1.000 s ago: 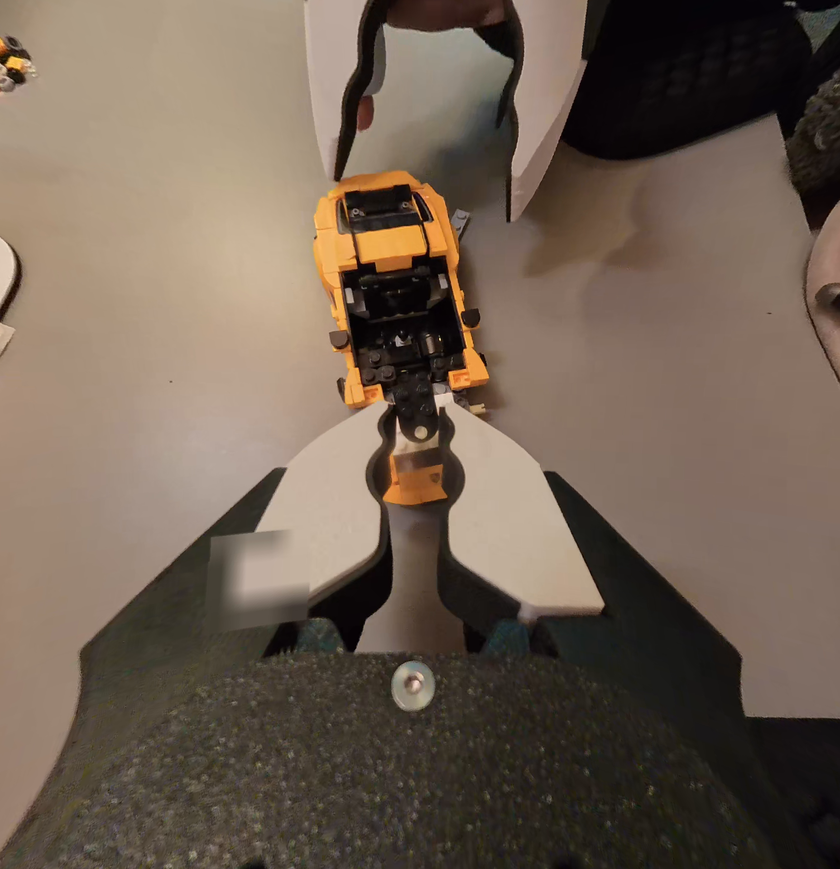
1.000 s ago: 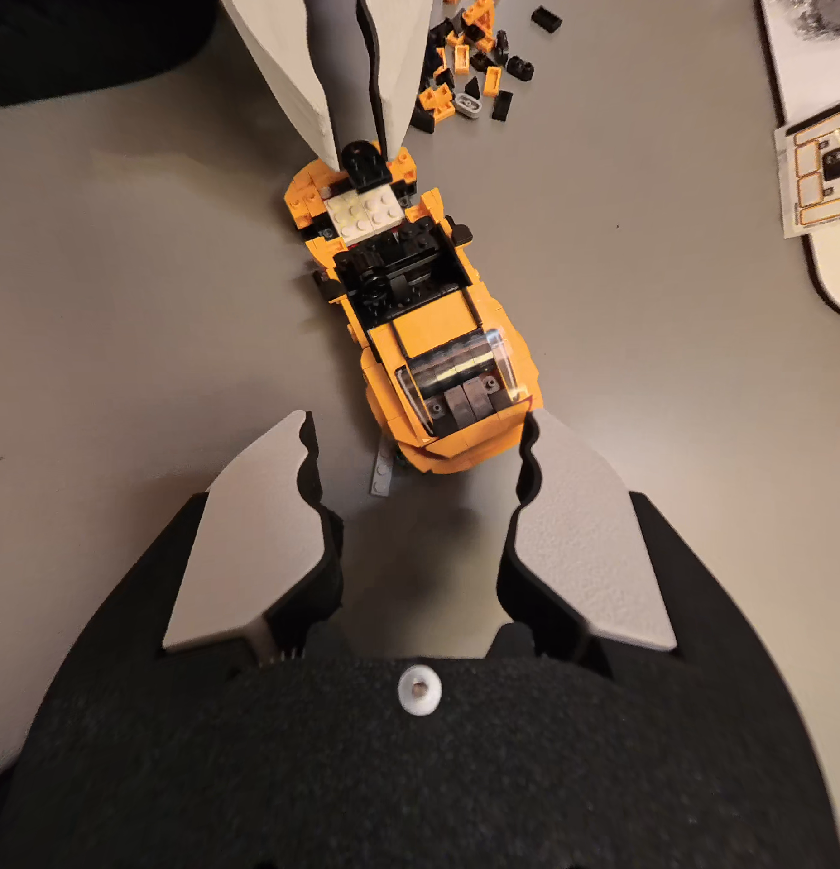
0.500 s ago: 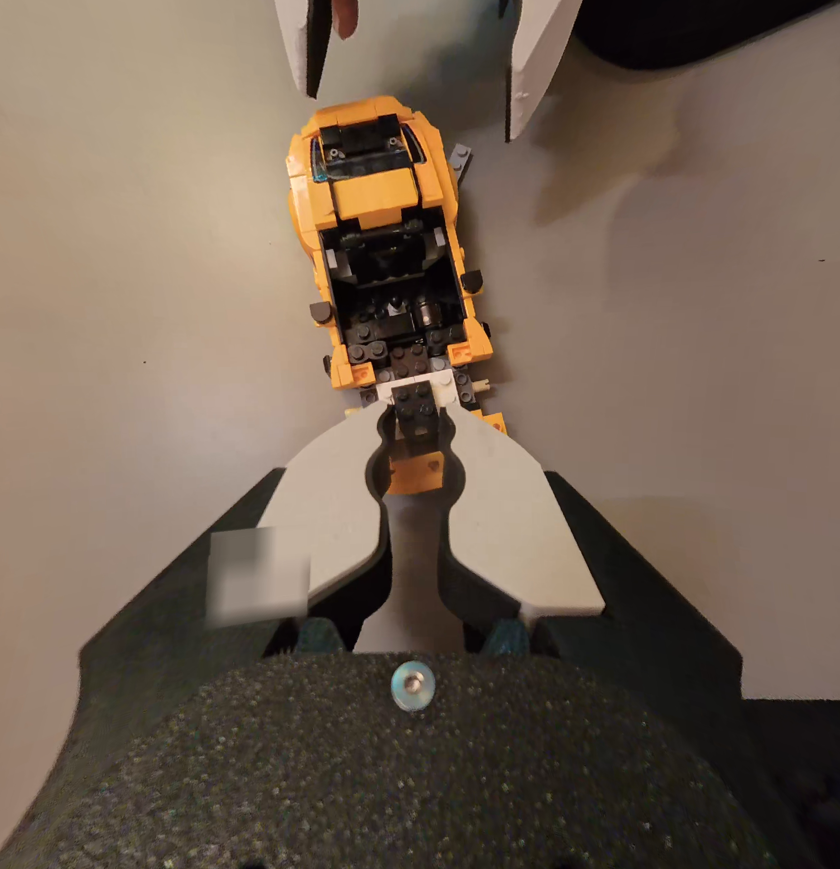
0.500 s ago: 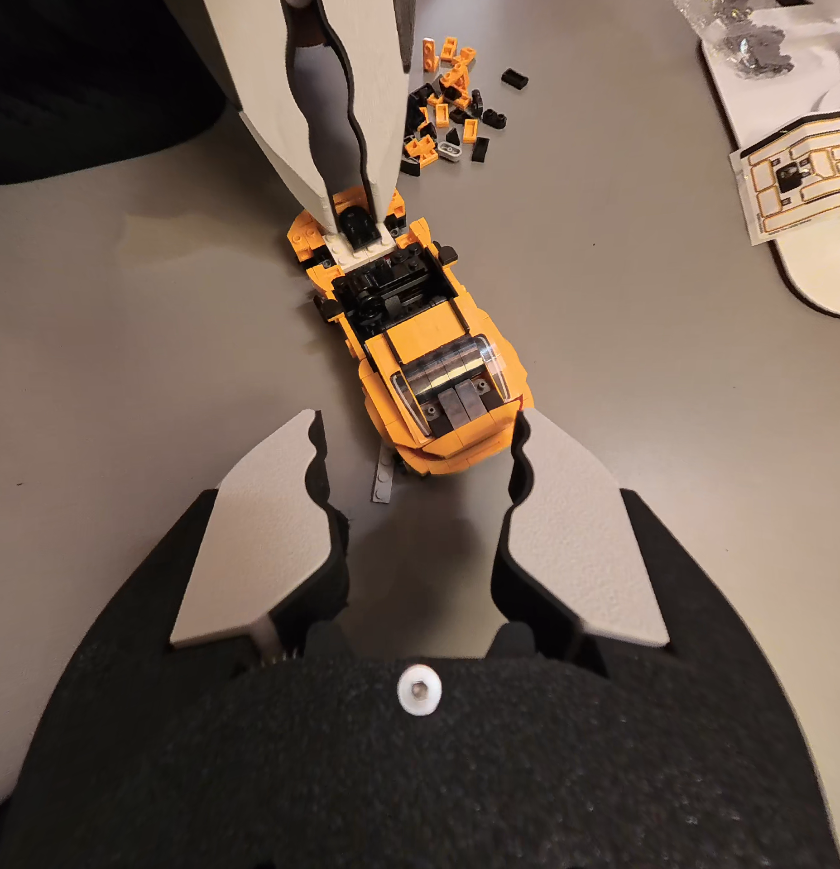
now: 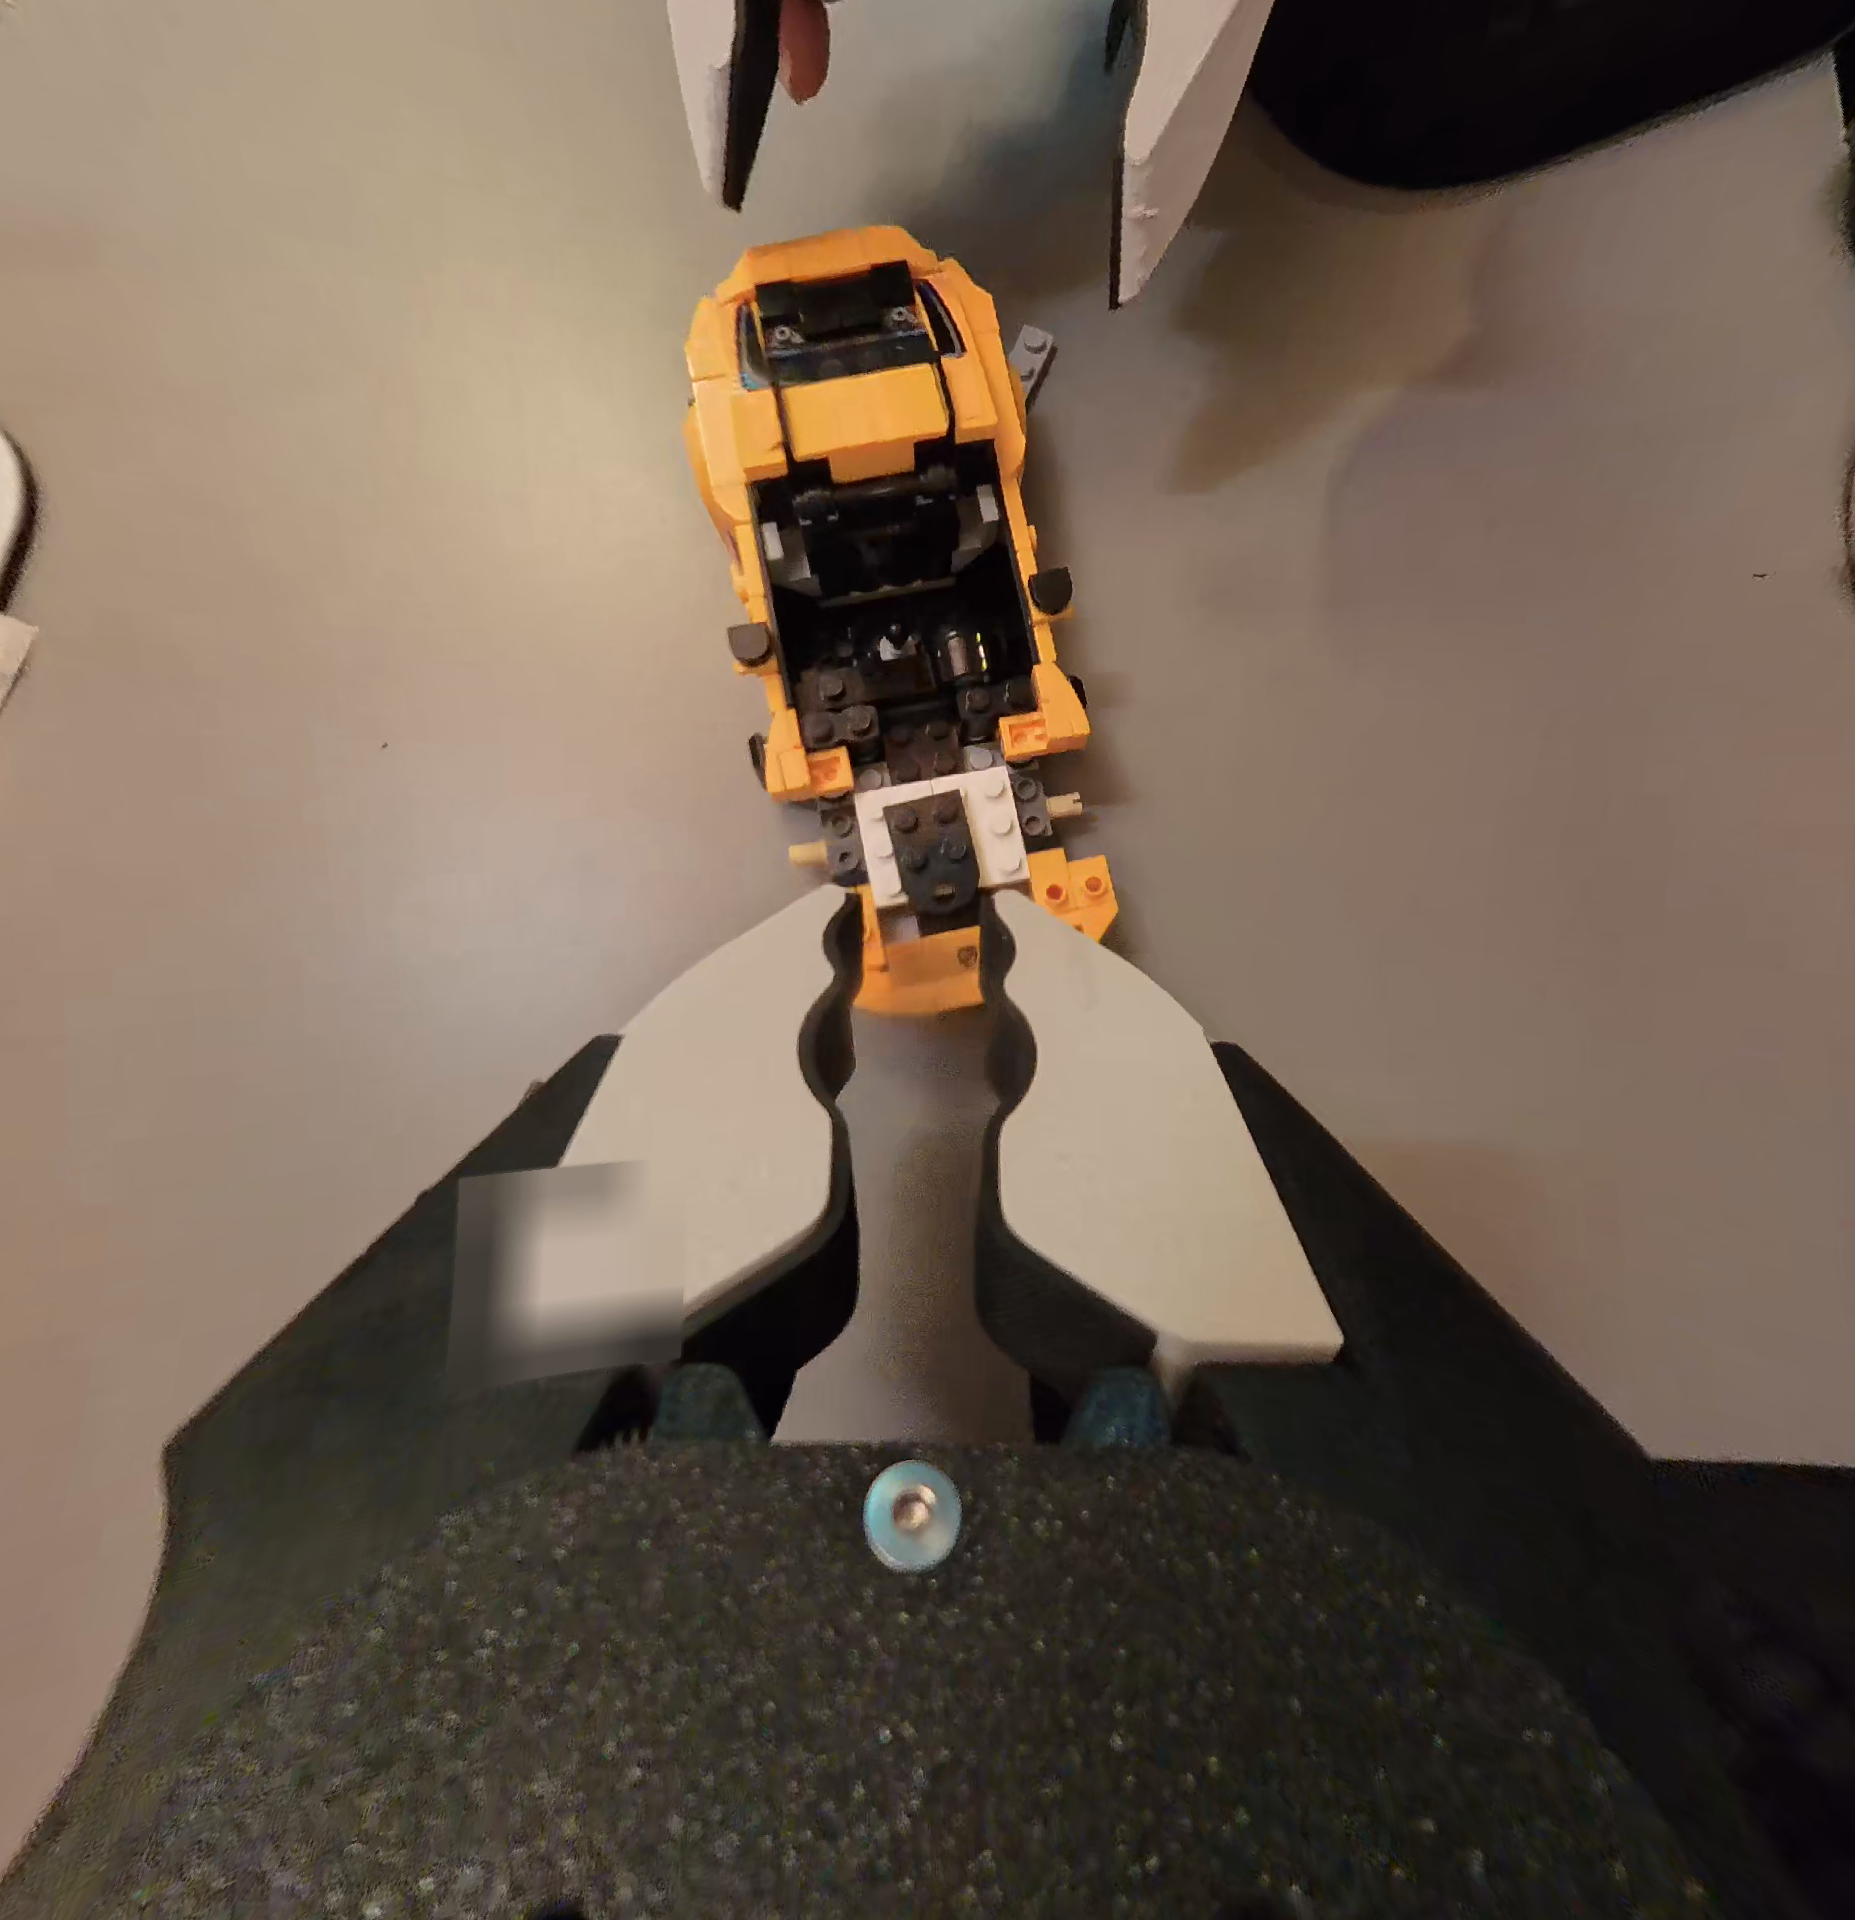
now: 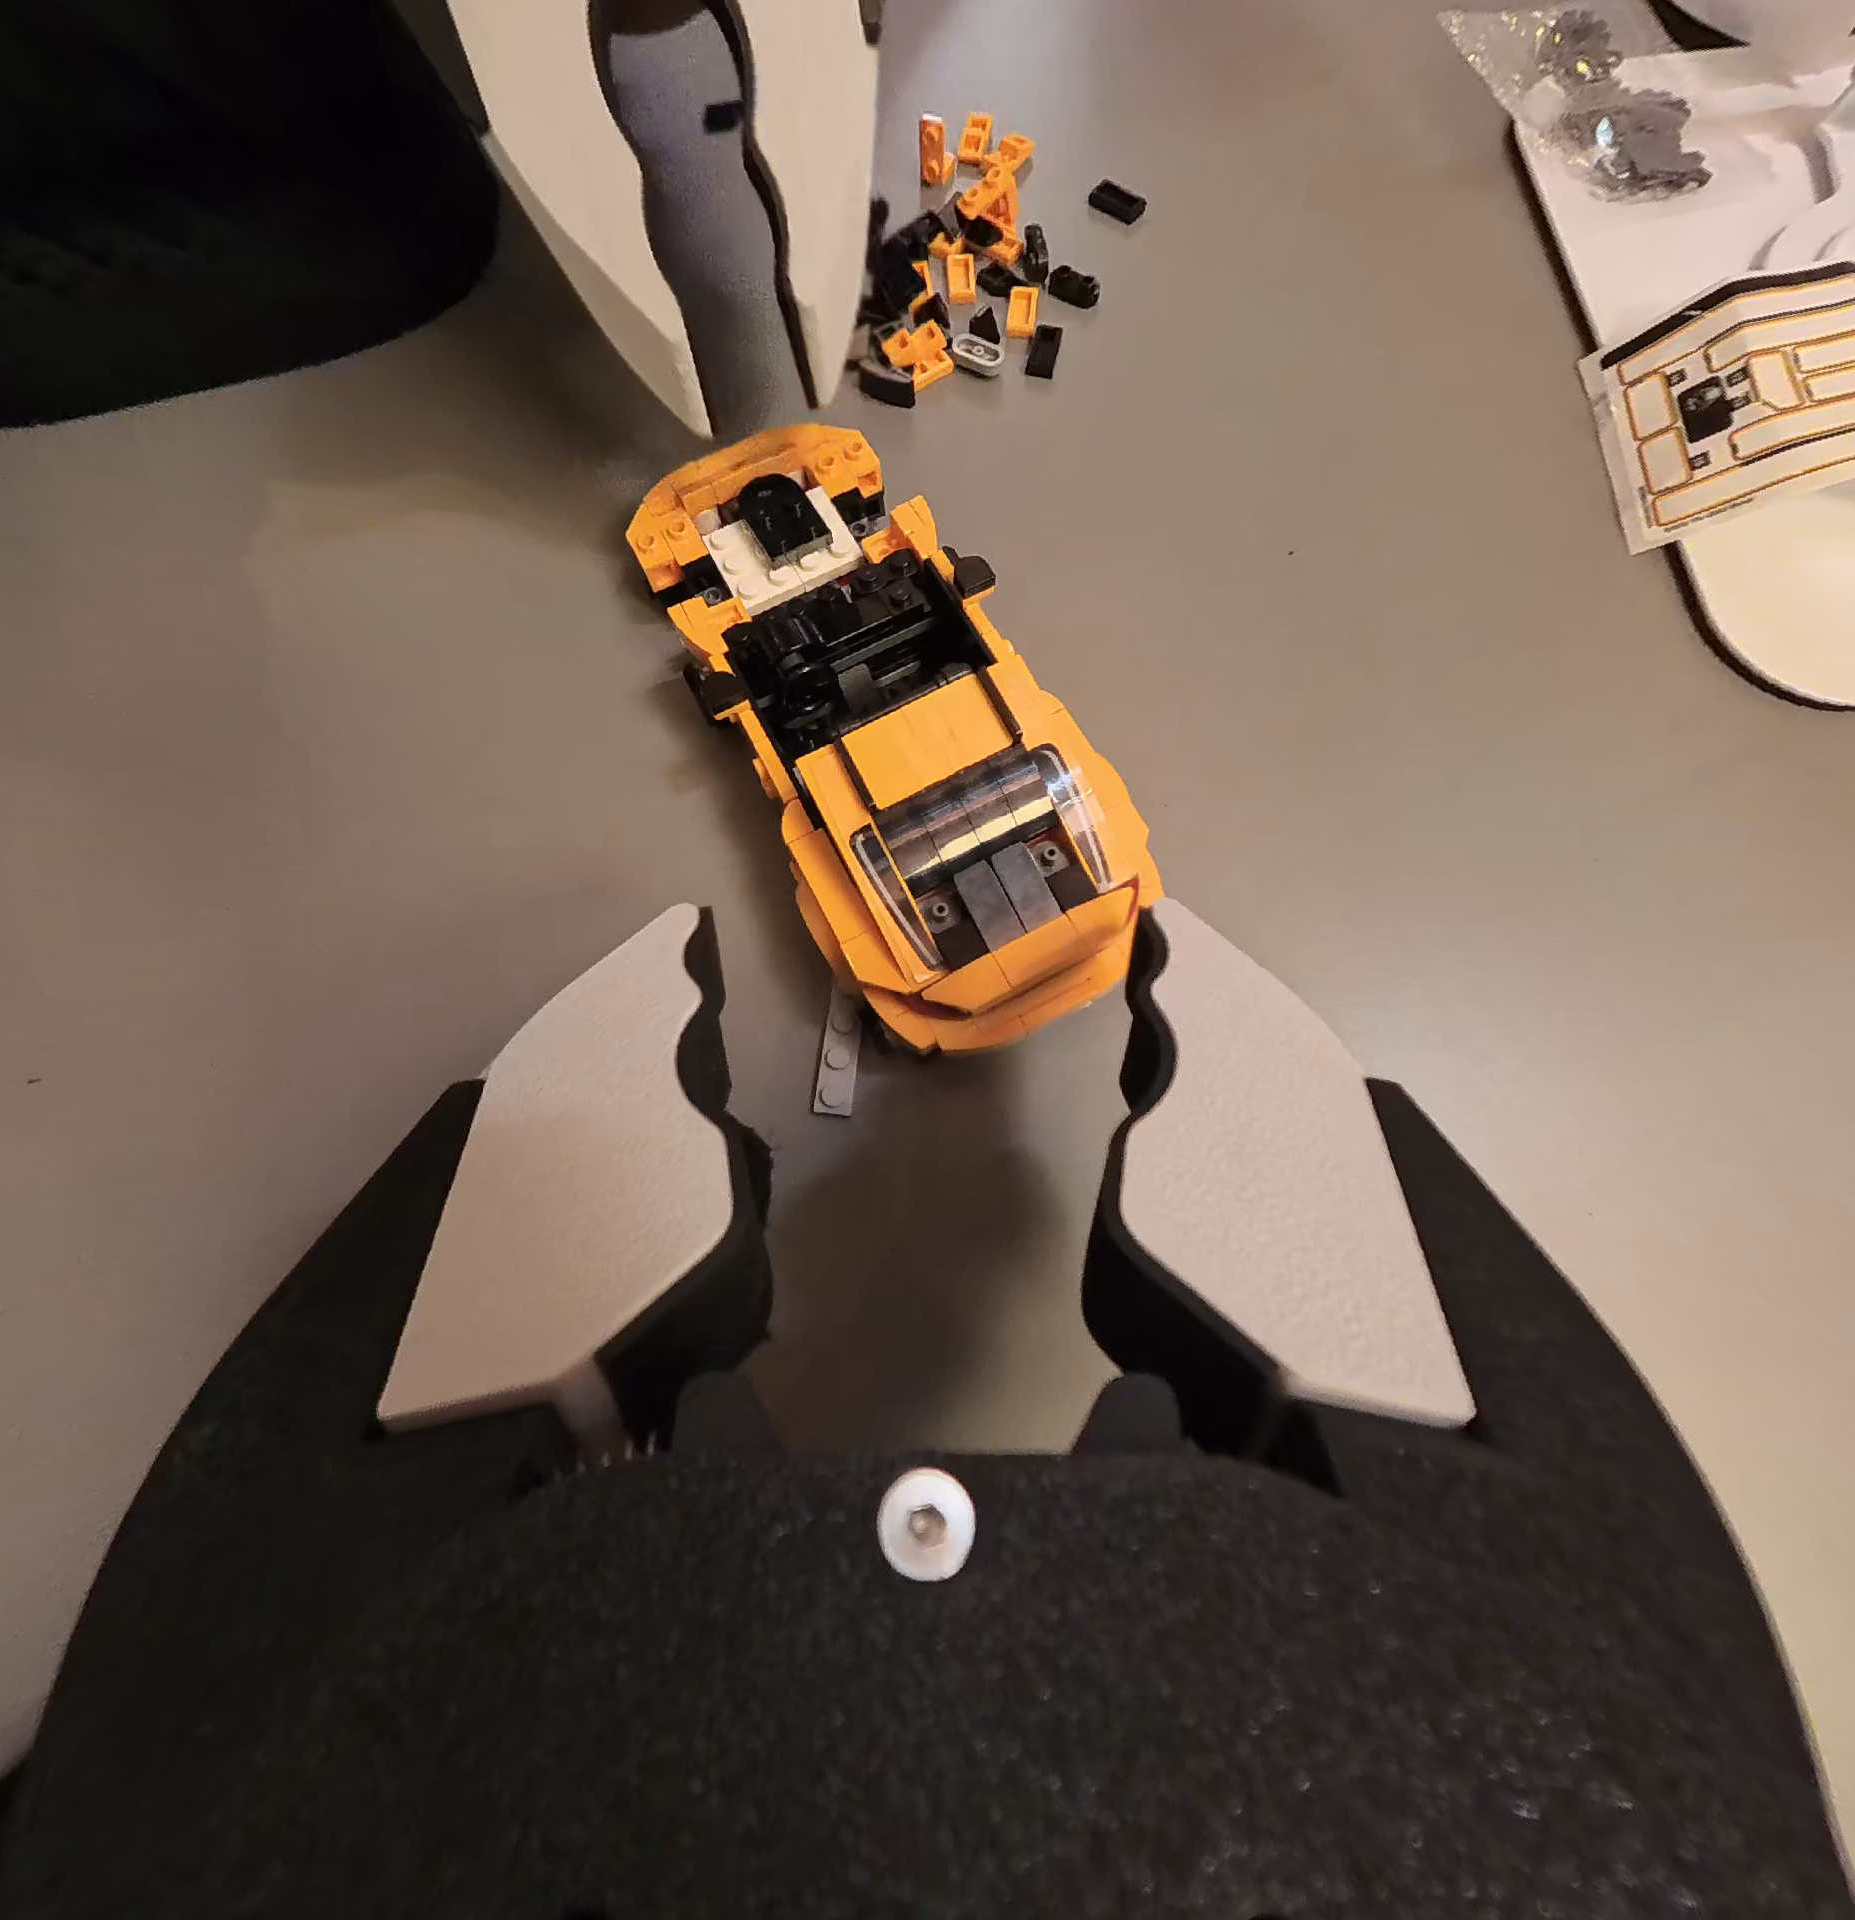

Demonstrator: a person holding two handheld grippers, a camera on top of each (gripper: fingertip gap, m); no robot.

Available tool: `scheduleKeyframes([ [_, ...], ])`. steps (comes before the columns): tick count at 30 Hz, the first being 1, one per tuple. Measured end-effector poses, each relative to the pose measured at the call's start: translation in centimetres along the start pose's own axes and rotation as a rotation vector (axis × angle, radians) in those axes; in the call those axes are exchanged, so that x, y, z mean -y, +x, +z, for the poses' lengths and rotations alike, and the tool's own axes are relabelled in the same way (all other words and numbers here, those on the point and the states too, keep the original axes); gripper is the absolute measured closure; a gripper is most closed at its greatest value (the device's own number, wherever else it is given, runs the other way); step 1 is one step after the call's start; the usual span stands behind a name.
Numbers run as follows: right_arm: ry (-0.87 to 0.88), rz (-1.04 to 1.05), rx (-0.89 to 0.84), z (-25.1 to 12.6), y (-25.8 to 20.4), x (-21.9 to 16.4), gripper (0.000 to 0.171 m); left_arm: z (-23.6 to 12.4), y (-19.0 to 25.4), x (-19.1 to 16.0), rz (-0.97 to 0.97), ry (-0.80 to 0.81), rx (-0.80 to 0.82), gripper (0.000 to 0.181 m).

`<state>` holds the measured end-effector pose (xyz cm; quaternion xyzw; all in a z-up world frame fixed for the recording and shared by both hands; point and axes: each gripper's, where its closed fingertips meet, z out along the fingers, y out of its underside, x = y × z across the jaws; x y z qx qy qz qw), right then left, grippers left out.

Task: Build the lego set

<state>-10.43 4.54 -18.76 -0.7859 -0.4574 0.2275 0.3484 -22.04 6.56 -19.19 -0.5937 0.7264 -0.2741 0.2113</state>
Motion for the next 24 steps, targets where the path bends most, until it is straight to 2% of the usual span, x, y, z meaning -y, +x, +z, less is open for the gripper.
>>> scheduleKeyframes([
  [5, 0.045, 0.003, -0.013, -0.3, 0.2, 0.7, 0.102, -1.5, -0.4, -0.1, -0.056, 0.058, 0.081, 0.165],
  [9, 0.057, 0.010, -0.017, -0.2, 0.4, 0.9, 0.104, -0.9, -0.4, 0.3, -0.092, 0.106, 0.115, 0.165],
  [14, 0.053, 0.004, -0.019, -0.1, 0.3, 0.9, 0.105, 0.6, -0.1, -0.1, -0.115, 0.035, 0.104, 0.166],
  [24, 0.042, -0.004, -0.002, 0.1, 0.0, 0.5, 0.107, 1.8, 0.2, 0.3, -0.134, 0.006, 0.081, 0.163],
])
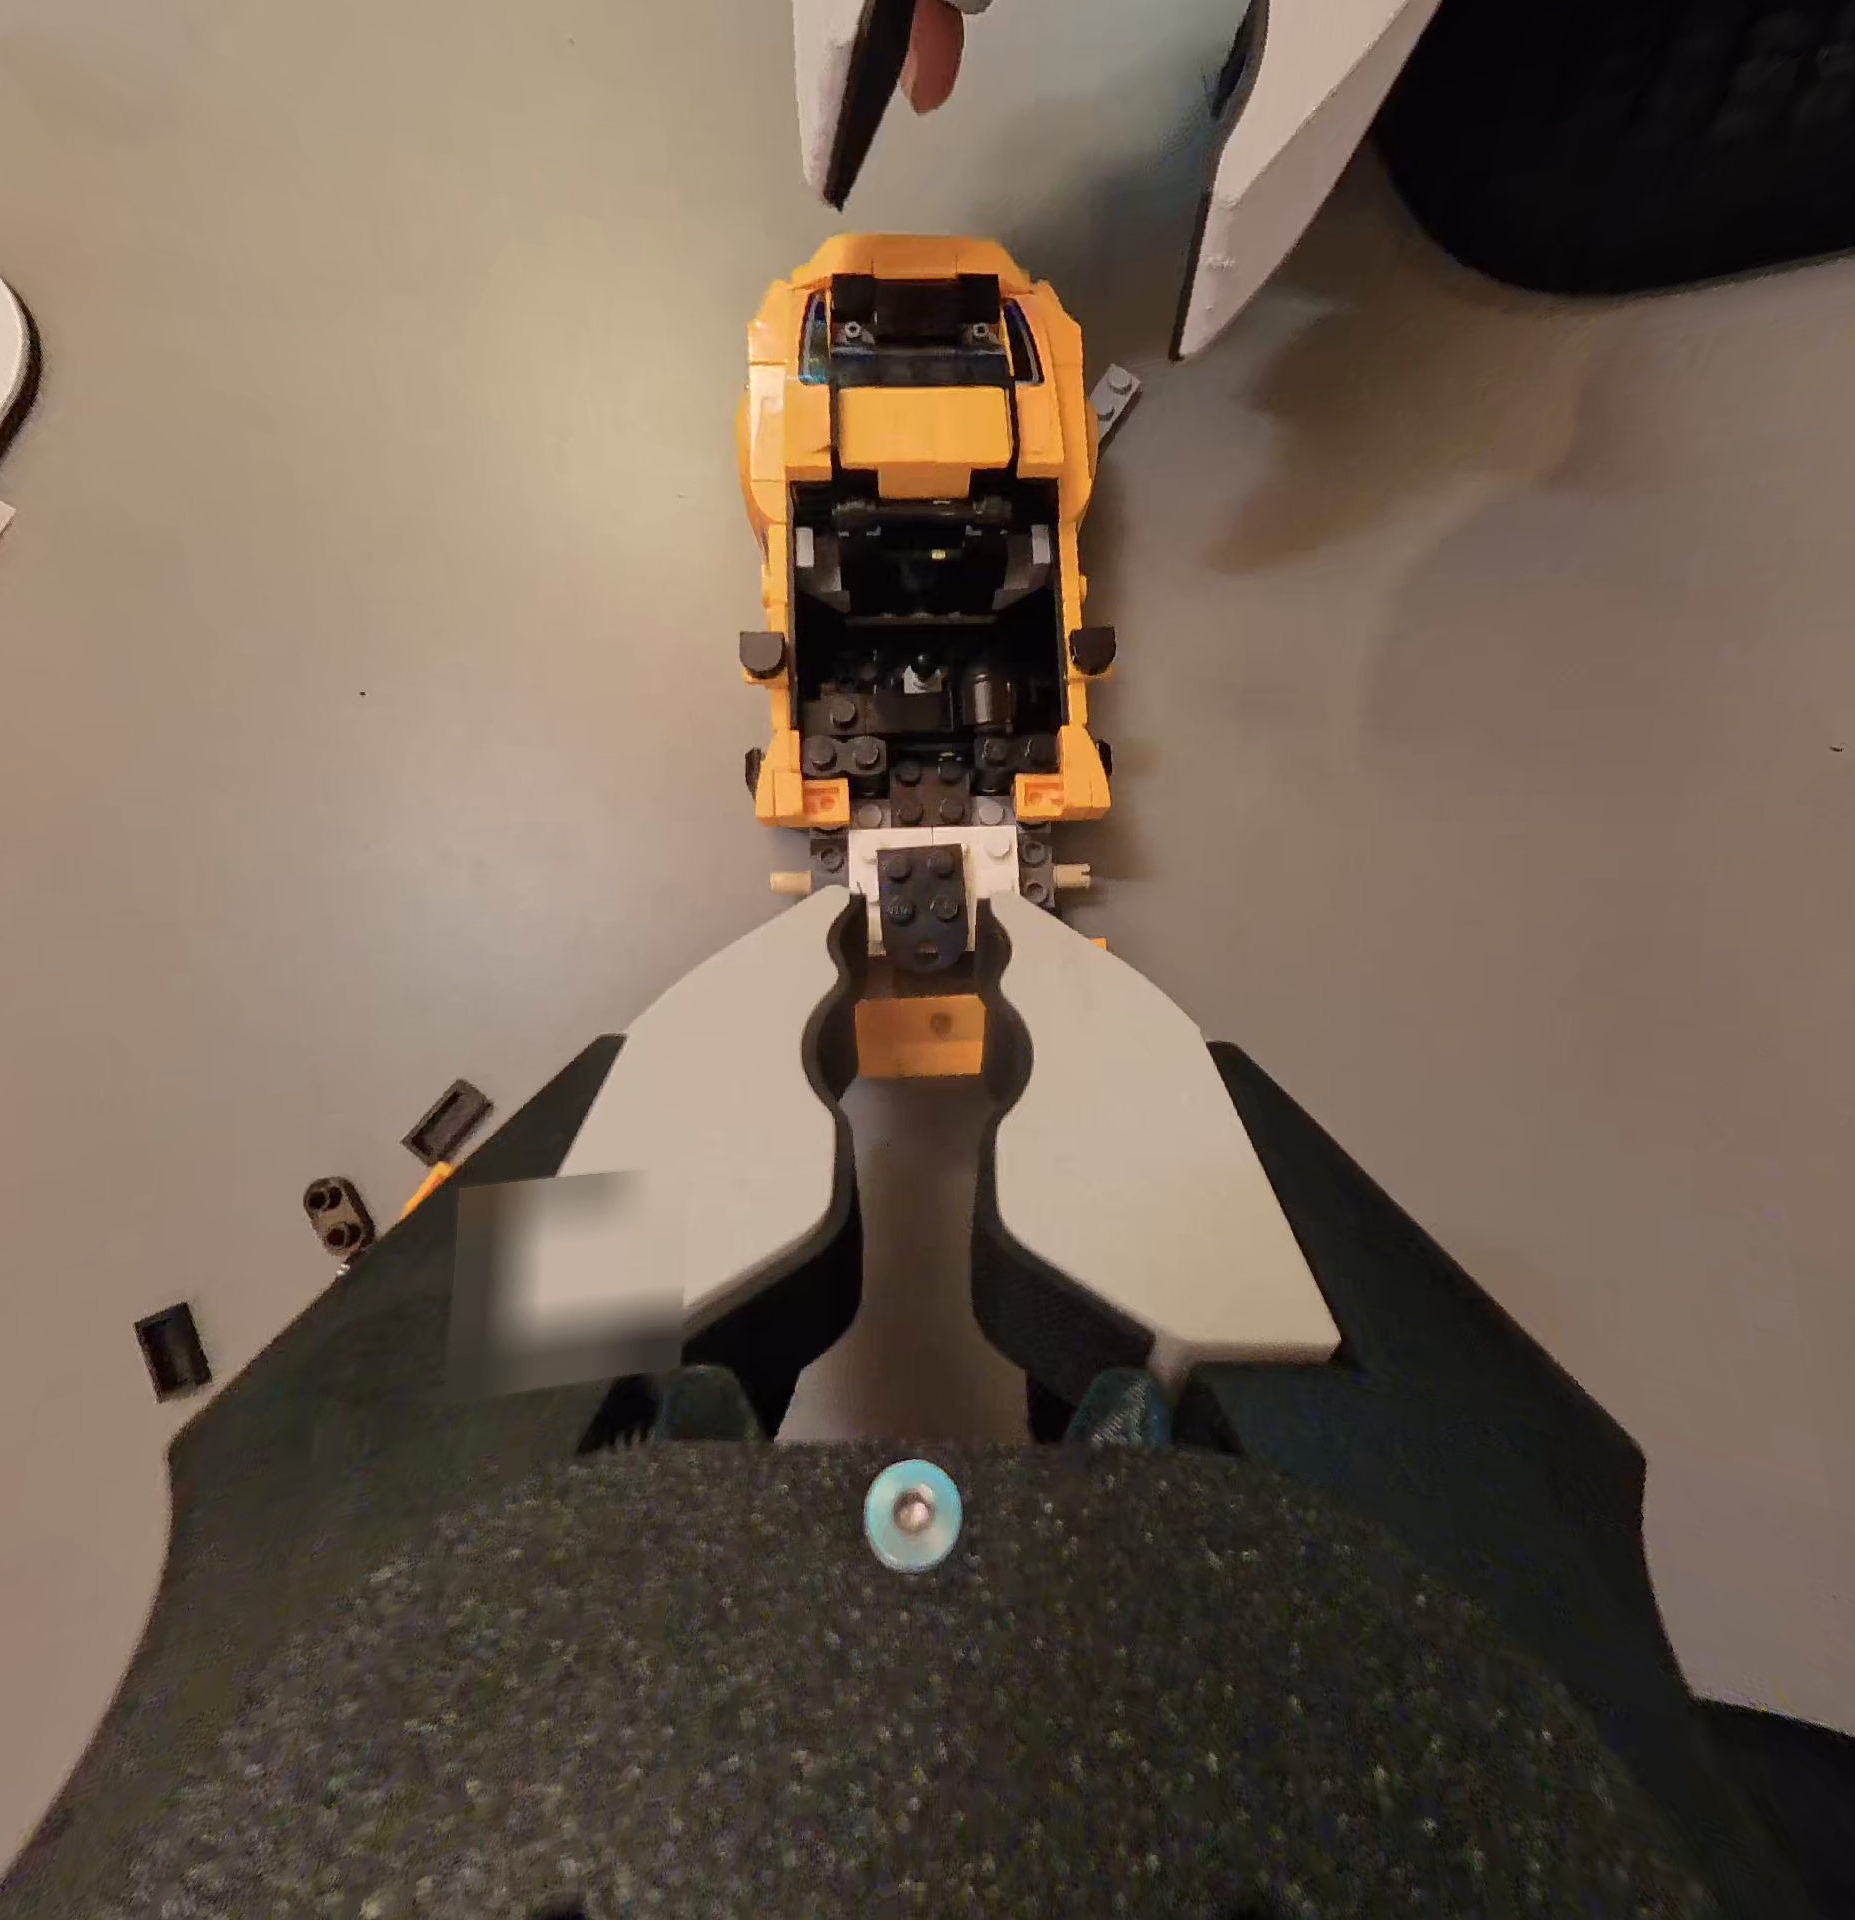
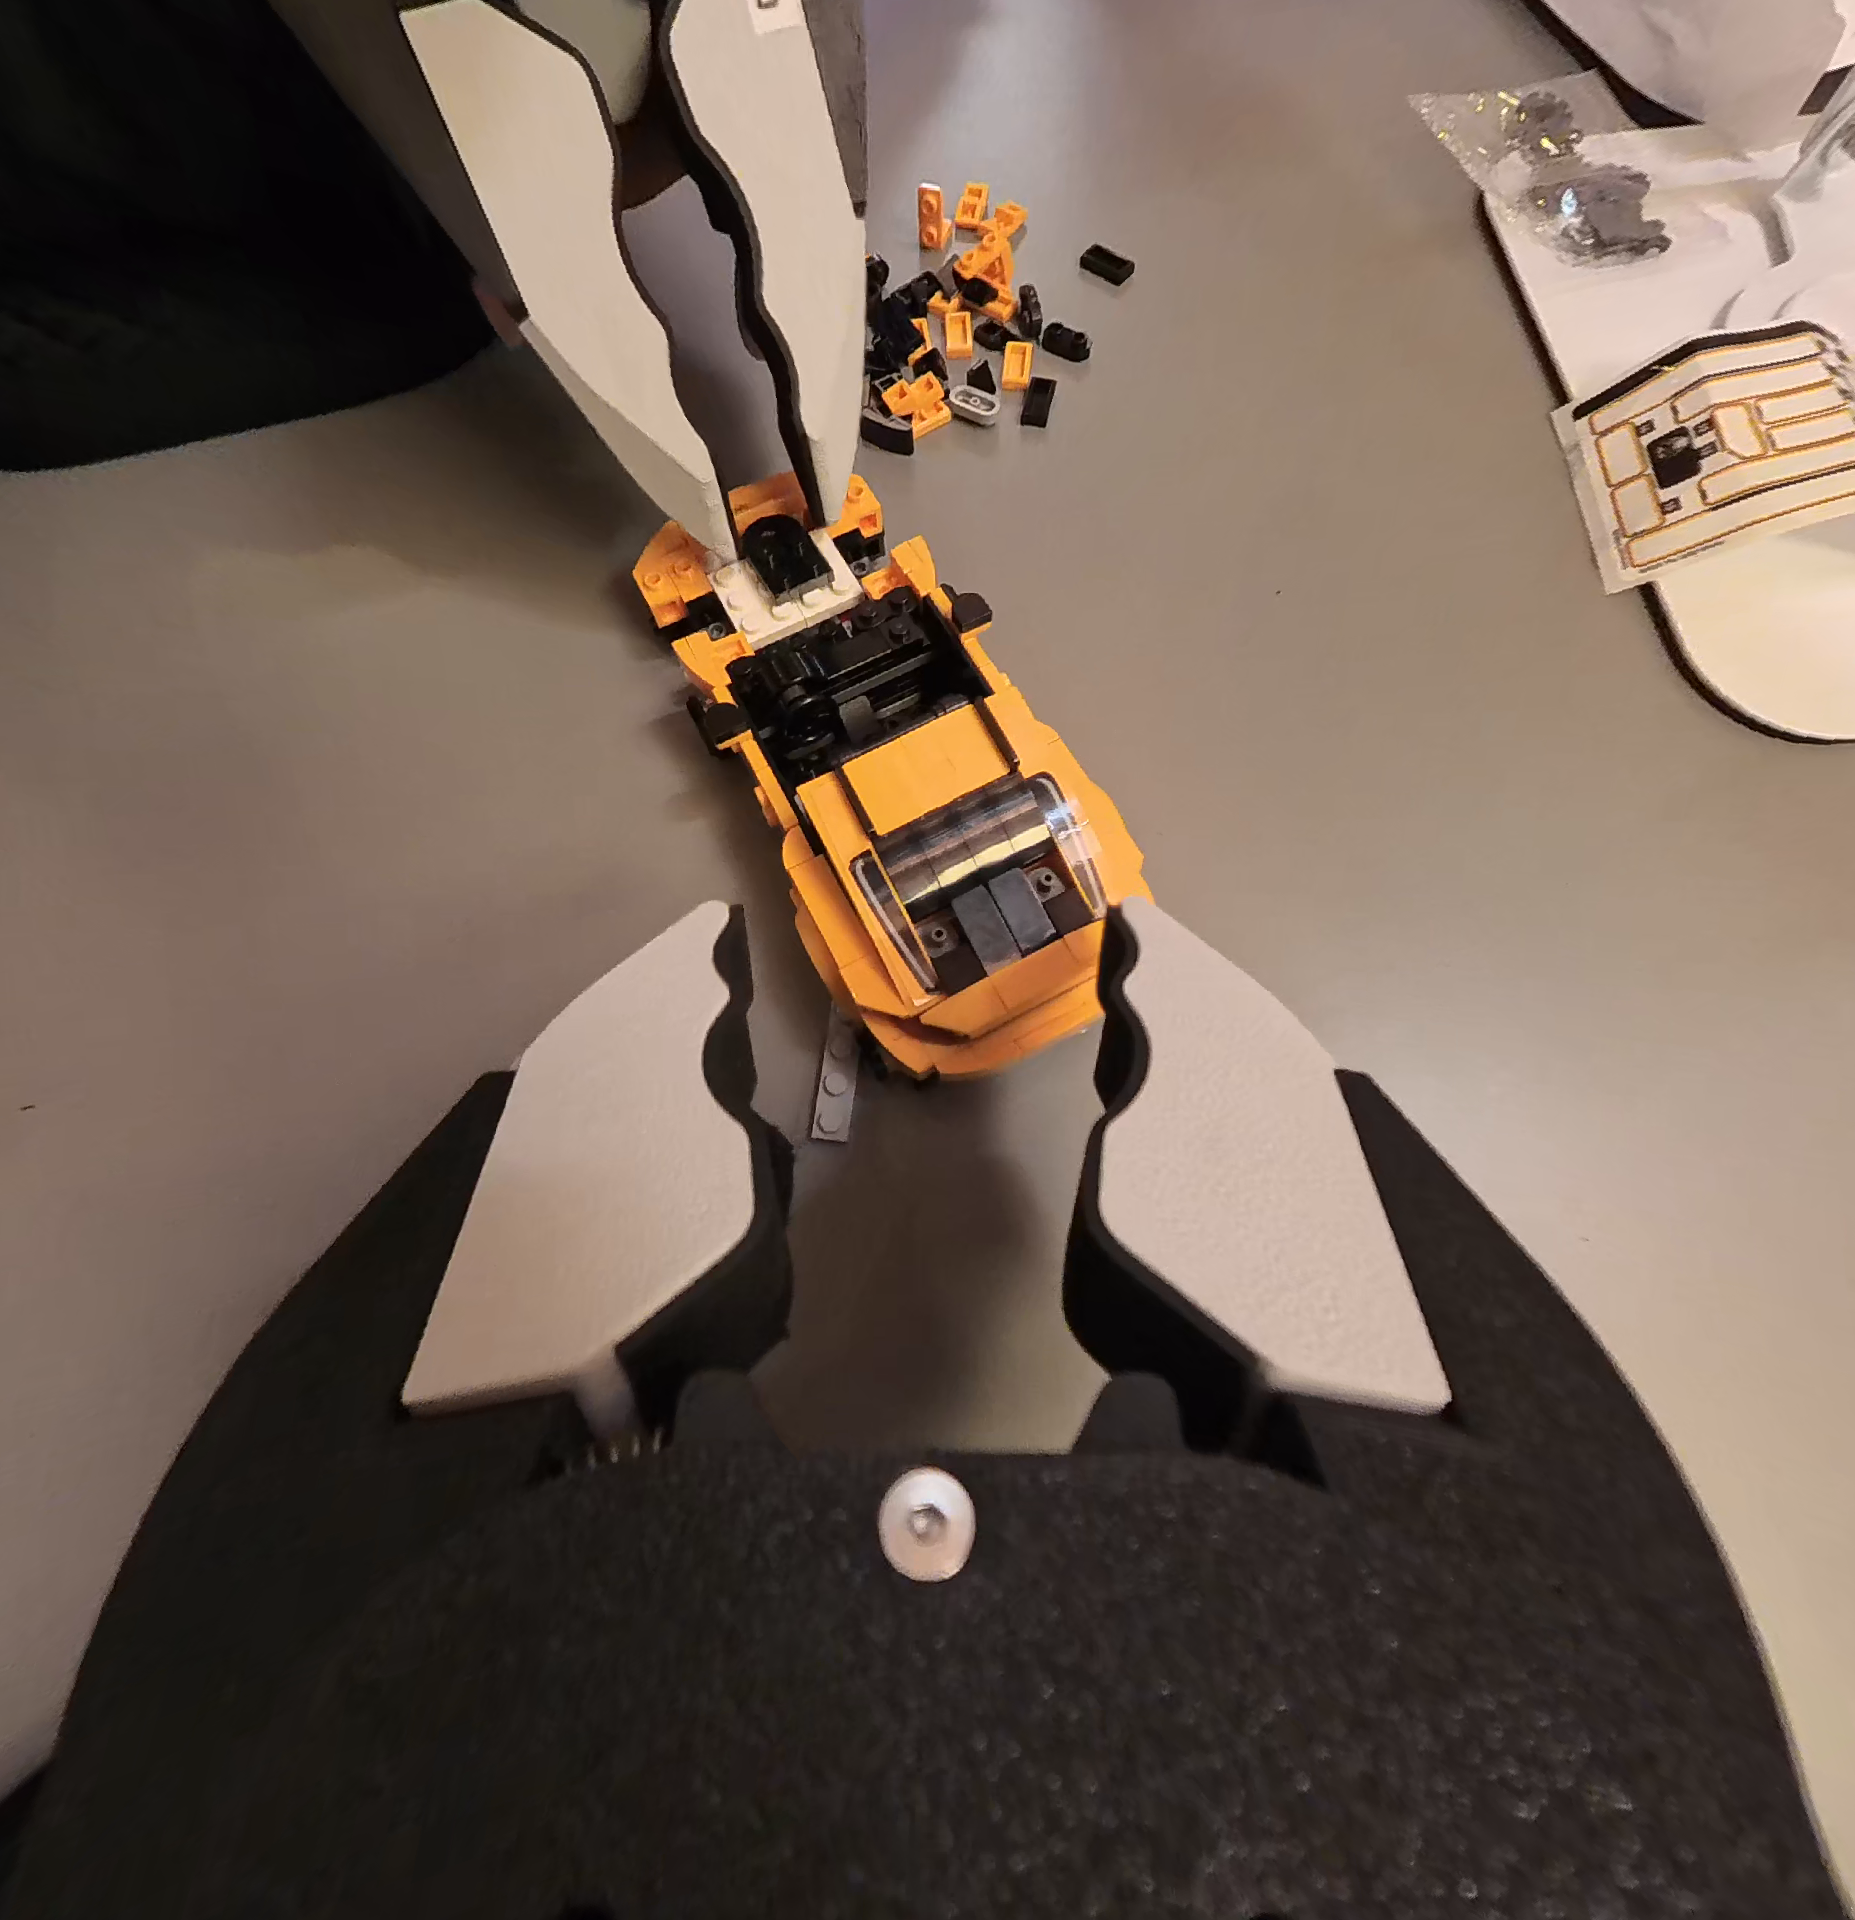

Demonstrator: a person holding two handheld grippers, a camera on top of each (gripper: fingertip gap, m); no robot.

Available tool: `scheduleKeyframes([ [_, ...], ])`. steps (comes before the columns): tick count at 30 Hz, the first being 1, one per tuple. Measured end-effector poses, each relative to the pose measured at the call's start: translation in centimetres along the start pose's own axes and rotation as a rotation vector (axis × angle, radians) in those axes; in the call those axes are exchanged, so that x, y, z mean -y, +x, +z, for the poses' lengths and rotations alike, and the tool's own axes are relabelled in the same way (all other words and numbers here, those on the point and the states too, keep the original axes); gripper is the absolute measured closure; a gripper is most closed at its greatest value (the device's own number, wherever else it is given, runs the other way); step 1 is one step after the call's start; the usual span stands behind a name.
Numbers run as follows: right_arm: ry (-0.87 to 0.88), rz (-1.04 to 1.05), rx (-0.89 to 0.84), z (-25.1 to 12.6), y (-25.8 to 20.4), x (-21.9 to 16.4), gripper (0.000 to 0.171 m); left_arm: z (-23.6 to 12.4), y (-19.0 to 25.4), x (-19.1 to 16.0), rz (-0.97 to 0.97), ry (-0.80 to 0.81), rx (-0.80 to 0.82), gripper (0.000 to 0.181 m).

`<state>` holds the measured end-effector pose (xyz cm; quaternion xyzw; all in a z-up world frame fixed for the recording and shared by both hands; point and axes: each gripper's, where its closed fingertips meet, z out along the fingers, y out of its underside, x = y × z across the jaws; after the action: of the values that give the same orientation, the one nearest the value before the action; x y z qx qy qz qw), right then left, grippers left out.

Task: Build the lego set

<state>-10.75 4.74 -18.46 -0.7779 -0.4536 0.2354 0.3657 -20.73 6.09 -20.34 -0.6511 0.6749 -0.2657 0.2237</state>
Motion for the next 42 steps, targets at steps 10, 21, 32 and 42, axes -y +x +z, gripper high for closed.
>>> scheduleKeyframes([
  [10, 0.000, -0.003, 0.007, 0.01, -0.08, -0.16, 0.111, 0.20, -0.09, 0.06, 0.014, -0.025, -0.021, 0.166],
  [21, 0.000, -0.007, 0.011, 0.05, -0.20, -0.18, 0.112, -0.01, 0.32, -0.32, 0.002, -0.058, -0.064, 0.166],
  [32, 0.007, -0.008, 0.010, -0.05, -0.16, -0.08, 0.112, -0.24, 0.25, -0.27, -0.003, -0.051, -0.069, 0.163],
  [42, 0.005, -0.006, 0.014, -0.07, -0.14, -0.23, 0.112, -0.09, 0.14, 0.30, -0.040, -0.036, -0.068, 0.173],
])
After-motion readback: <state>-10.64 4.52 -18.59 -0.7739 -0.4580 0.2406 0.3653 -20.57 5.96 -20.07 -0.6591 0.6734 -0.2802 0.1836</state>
